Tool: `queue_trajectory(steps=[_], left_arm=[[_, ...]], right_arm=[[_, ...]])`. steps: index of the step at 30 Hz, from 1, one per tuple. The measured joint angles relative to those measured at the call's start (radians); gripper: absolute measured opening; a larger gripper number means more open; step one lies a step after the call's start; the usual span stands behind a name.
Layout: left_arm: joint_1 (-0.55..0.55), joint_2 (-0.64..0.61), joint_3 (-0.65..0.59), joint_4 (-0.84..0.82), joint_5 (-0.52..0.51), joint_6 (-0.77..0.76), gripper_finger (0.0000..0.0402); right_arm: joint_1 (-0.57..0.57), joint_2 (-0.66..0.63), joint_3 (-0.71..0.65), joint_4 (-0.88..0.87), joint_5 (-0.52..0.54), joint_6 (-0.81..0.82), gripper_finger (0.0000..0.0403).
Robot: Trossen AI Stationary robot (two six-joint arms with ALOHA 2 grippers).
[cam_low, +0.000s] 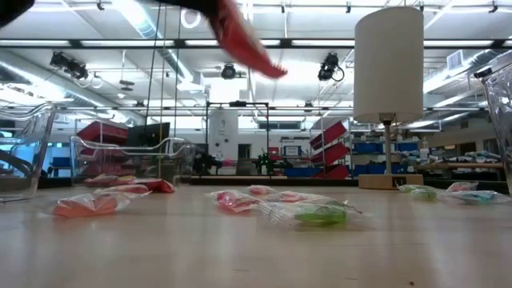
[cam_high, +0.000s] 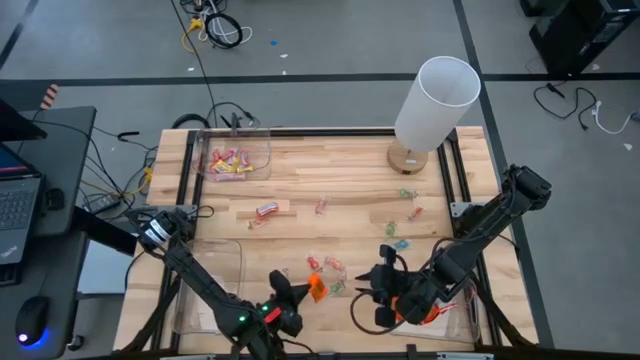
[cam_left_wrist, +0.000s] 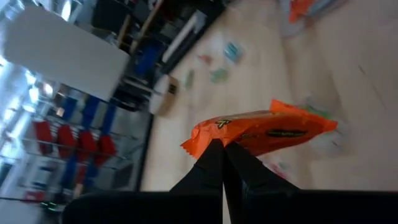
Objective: Sort candy
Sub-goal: Put the chocolate into the bottom right transparent bin
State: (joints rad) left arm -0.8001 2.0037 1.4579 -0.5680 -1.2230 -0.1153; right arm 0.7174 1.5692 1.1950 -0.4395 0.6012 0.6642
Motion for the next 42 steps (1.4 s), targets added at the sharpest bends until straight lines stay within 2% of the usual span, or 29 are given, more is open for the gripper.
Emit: queue_trajectory(steps=[4,8,14,19,28,34,42], left_arm=[[0.001,0.000,0.046,0.017,-0.051,0.120,0.0000],[0.001,0.000,0.093,0.067,-0.089,0.229,0.0000],[0.001,-0.001,0.141,0.181,-0.092,0.373,0.0000],[-0.002,-0.001,0.160,0.258,-0.092,0.451,0.0000],[-0.003,-0.001,0.160,0.417,-0.091,0.615,0.0000],[-0.003,-0.001,0.160,0.476,-0.089,0.666,0.0000],[0.000,-0.001,0.161,0.566,-0.119,0.738,0.0000]], right_arm=[[-0.006,0.000,0.000,0.088,-0.004,-0.036,0.0139],[-0.031,0.000,0.000,0.167,-0.068,-0.079,0.0175],[-0.077,0.000,0.000,0.274,-0.173,-0.209,0.0224],[-0.111,0.000,0.000,0.292,-0.255,-0.276,0.0253],[-0.156,0.000,0.000,0.360,-0.418,-0.327,0.0262],[-0.168,0.000,0.000,0.425,-0.534,-0.358,0.0256],[-0.177,0.000,0.000,0.424,-0.549,-0.323,0.0255]])
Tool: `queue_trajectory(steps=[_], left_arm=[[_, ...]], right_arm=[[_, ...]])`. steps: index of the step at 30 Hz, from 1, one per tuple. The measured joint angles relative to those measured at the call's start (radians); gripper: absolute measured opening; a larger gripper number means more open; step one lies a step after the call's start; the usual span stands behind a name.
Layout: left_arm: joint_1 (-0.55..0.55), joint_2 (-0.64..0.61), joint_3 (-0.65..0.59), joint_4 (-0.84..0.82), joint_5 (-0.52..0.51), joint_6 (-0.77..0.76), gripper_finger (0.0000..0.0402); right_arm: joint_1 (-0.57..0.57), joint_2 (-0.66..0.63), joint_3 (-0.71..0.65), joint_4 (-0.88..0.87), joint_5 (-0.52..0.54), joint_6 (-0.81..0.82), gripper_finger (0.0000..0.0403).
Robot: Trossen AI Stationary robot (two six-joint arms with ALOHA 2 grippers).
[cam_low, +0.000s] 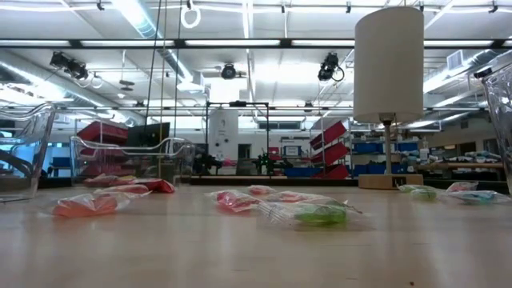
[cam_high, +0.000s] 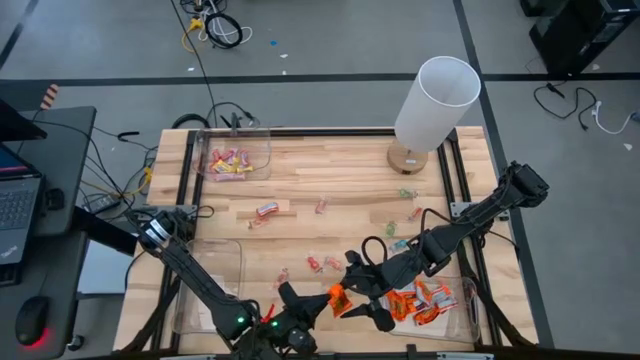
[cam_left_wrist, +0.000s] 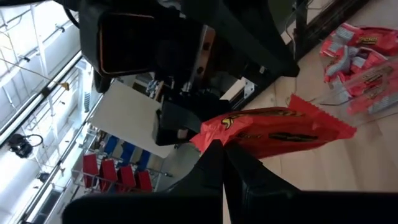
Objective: Sort candy
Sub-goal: Put the chocolate into the bottom right transparent bin
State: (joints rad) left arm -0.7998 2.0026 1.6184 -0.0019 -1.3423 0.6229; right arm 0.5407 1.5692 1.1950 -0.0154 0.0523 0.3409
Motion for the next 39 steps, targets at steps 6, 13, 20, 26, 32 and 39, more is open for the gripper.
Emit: queue_trajectory(steps=[6,13,20,26,32,39], left_arm=[[0.001,0.000,0.000,0.037,-0.011,0.052,0.0000],[0.004,0.000,0.000,0.036,-0.026,0.053,0.0000],[0.008,0.000,0.000,0.032,-0.059,0.057,0.0000],[0.007,0.000,0.000,0.025,-0.078,0.051,0.0006],[0.008,0.000,0.000,0.027,-0.128,0.049,0.0035],[0.008,0.000,0.000,0.025,-0.233,0.059,0.0095]], right_arm=[[-0.014,0.000,0.000,0.000,0.000,0.047,0.0246],[-0.014,0.000,0.000,0.000,-0.002,0.052,0.0205],[-0.015,0.000,0.000,0.000,-0.001,0.049,0.0122],[-0.015,0.000,0.000,0.001,0.002,0.045,0.0059],[-0.013,0.000,0.000,-0.002,-0.006,0.040,0.0039],[-0.014,0.000,0.000,-0.003,-0.008,0.039,0.0046]])
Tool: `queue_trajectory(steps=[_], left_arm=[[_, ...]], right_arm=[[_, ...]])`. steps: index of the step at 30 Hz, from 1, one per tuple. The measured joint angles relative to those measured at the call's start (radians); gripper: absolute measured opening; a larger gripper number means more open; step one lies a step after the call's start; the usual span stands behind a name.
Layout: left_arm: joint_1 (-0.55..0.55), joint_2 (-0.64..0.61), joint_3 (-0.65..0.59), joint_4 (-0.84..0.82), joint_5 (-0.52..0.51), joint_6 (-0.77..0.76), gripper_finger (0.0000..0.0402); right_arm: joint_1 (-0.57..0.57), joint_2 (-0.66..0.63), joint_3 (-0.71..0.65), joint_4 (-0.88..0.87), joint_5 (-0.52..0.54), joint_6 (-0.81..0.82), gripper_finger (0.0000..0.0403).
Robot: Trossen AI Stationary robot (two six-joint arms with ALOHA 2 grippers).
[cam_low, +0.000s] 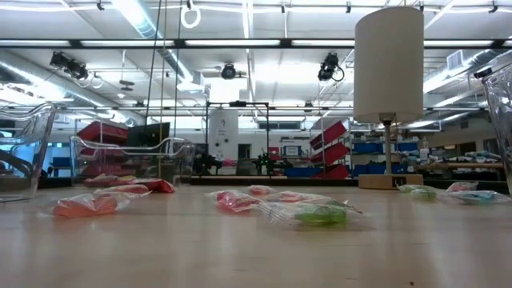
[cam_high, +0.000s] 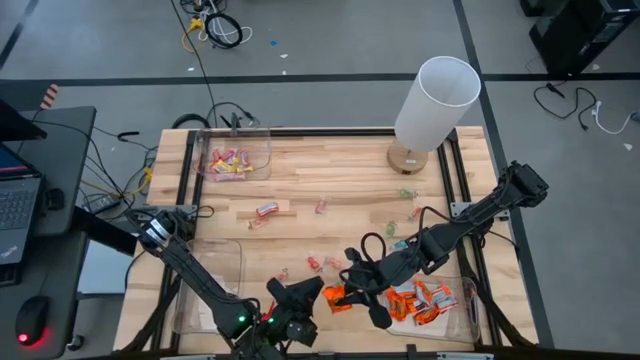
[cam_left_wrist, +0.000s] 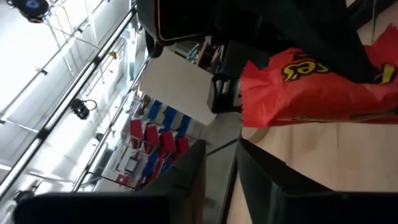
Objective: Sort candy
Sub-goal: Put the chocolate into the bottom right transparent bin
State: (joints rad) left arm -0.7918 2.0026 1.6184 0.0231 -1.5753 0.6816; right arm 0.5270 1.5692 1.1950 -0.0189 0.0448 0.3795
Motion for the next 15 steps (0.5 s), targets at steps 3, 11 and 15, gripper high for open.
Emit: queue_trajectory(steps=[3,11,15], left_arm=[[-0.001,0.000,0.000,0.001,0.000,0.025,0.0111],[-0.007,0.000,0.000,0.001,0.001,0.042,0.0122],[-0.012,0.000,0.000,0.000,0.002,0.048,0.0122]], right_arm=[[0.000,0.000,0.000,-0.006,0.000,-0.005,0.0046],[-0.001,0.000,0.000,-0.018,-0.018,-0.020,0.0049],[-0.001,-0.006,0.000,-0.090,-0.106,-0.013,0.0046]])
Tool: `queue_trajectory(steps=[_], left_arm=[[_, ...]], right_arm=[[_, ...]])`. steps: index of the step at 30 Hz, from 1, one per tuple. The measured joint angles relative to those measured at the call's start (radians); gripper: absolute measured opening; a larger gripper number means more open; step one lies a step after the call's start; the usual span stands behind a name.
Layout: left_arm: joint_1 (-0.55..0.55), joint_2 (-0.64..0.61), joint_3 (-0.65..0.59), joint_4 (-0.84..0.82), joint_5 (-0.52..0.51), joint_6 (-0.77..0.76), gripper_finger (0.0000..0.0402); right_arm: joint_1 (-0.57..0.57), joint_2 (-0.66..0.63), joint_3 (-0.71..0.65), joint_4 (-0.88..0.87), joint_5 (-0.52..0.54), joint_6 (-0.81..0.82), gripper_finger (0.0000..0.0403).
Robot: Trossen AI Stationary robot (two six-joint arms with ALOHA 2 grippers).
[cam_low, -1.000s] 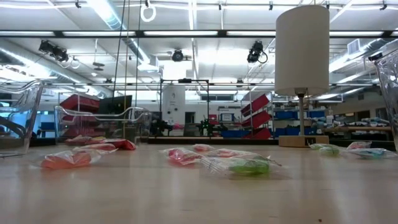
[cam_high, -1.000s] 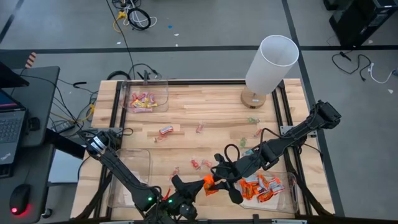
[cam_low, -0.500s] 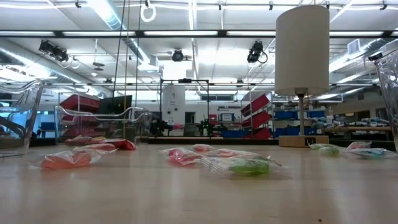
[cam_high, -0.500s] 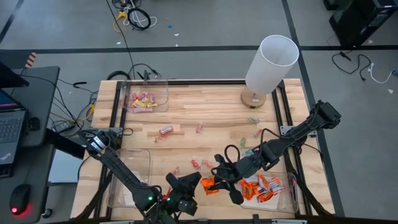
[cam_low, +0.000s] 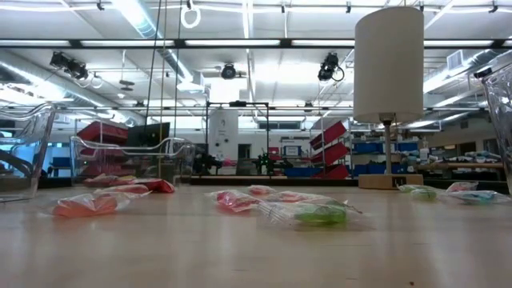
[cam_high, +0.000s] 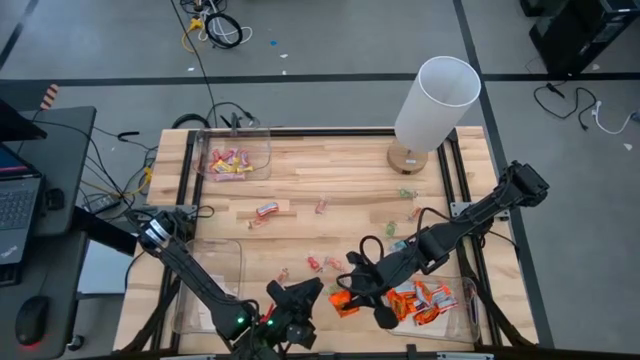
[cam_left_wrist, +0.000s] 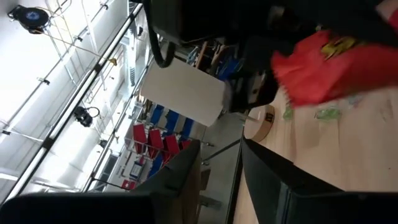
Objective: Sort candy
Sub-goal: Put the chocolate into the bottom right transparent bin
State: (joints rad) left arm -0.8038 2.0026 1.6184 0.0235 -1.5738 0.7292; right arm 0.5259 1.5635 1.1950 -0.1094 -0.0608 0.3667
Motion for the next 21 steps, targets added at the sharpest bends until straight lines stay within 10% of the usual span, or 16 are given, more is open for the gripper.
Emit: queue_trajectory(steps=[8,21], left_arm=[[-0.009,0.000,0.000,-0.010,0.001,-0.002,0.0122],[-0.008,0.000,0.000,-0.036,0.004,-0.004,0.0122]], right_arm=[[0.004,-0.047,0.000,-0.370,-0.251,0.031,0.0047],[0.201,-0.133,0.000,-0.878,-0.157,0.443,0.0043]])
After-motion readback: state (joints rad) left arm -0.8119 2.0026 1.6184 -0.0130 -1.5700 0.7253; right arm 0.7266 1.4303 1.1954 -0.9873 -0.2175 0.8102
